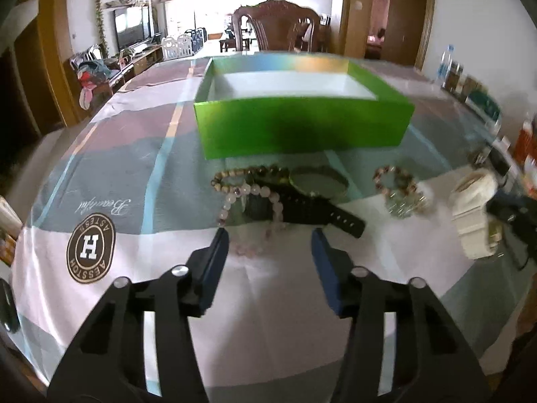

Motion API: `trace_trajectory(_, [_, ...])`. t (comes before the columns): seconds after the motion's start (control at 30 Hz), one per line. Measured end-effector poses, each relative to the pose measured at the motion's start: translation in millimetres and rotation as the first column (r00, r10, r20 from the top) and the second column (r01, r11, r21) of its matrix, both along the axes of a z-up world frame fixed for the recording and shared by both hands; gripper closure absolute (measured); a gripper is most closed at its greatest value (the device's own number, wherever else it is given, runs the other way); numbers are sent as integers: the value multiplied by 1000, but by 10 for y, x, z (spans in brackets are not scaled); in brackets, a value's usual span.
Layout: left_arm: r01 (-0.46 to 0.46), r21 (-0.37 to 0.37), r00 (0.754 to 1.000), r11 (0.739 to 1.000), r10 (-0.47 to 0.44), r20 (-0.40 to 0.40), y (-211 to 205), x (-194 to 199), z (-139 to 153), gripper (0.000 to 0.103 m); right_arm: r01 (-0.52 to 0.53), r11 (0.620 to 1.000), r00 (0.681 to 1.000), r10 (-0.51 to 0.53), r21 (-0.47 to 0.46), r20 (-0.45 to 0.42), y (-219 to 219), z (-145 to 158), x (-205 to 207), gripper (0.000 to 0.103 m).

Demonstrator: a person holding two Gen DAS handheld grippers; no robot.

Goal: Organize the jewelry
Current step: 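Grasp the pink bead bracelet with the left tool while the right tool holds the white watch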

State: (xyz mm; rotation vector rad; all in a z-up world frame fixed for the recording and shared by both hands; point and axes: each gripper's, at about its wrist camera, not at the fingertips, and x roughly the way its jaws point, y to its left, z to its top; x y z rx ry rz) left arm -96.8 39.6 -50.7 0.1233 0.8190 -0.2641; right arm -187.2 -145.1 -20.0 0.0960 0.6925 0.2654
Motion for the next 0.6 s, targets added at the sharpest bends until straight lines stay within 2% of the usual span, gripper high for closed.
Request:
trace_trajectory(0.17, [39,19,999,999,-39,-36,-115,95,-139,76,-4,1000,1000,4,-2,-8,8,-12,10,94])
trace_trajectory(0.2, [34,21,999,999,-33,-38,-123,122,-161,78,-7,1000,1000,7,-4,-12,16,-18,15,94])
trace_trajectory(0.27, [17,24,999,1000,-16,-41,-120,175,-205,91,-11,1000,1000,11,-7,-16,27,-27,16,94])
trace_trajectory(0.3, [7,17,999,1000,-6,-44,-103,190,-215,94,-13,1000,1000,13,-8,-18,31,-32,17,94])
trace_trajectory(0.43, [-21,-38,1000,999,21,-5,2,136,-120,95,-18,1000,1000,18,-13,-23,53,-42,1,94])
trace_trajectory(0.6, [-40,-117,997,992,47,59,155,-63,152,95,-18,1000,1000,18,-8,-10,63,-11,-15,94])
